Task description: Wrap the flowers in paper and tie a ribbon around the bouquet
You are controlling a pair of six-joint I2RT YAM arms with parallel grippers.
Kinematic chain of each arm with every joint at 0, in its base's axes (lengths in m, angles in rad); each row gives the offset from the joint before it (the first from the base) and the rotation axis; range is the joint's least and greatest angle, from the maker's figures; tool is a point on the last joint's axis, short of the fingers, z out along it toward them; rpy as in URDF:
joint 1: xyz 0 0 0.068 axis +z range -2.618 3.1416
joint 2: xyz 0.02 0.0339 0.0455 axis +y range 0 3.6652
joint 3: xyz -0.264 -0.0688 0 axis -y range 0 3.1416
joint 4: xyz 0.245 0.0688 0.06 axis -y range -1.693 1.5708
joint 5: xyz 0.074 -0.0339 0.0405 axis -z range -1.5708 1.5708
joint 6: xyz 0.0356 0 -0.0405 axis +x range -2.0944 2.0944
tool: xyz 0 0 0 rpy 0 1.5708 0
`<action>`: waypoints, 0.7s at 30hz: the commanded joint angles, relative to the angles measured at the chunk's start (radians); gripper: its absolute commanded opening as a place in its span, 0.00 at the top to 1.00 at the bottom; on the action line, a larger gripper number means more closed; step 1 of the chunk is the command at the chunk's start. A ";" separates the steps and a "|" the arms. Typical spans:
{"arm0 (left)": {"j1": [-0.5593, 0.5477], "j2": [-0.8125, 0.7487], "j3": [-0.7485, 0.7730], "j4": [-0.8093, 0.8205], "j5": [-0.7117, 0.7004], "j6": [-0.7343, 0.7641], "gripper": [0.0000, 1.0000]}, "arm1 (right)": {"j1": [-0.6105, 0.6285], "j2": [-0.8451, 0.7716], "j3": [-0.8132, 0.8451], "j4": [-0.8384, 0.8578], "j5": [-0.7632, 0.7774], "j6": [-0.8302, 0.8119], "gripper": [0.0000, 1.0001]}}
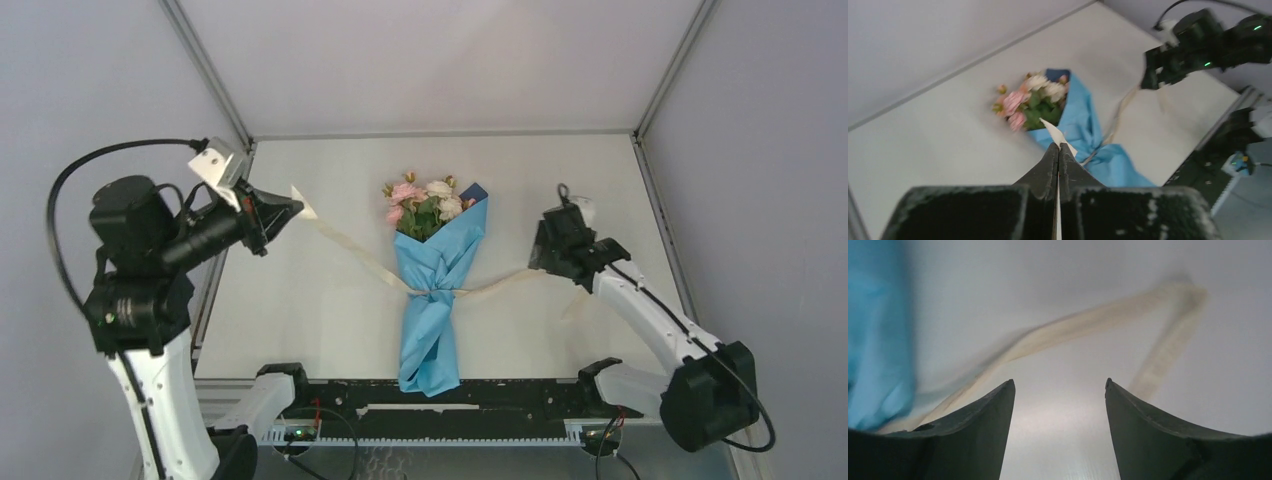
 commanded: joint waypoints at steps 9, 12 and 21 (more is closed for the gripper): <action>-0.006 -0.053 0.116 -0.080 0.195 -0.243 1.00 | 0.679 0.019 -0.037 1.045 -0.588 -0.526 0.22; -0.006 -0.057 0.138 -0.080 0.189 -0.269 1.00 | 0.683 0.185 0.008 1.250 -0.725 -0.498 0.22; -0.005 -0.031 0.197 -0.094 0.163 -0.301 1.00 | 0.710 0.429 0.110 1.290 -0.750 -0.528 0.23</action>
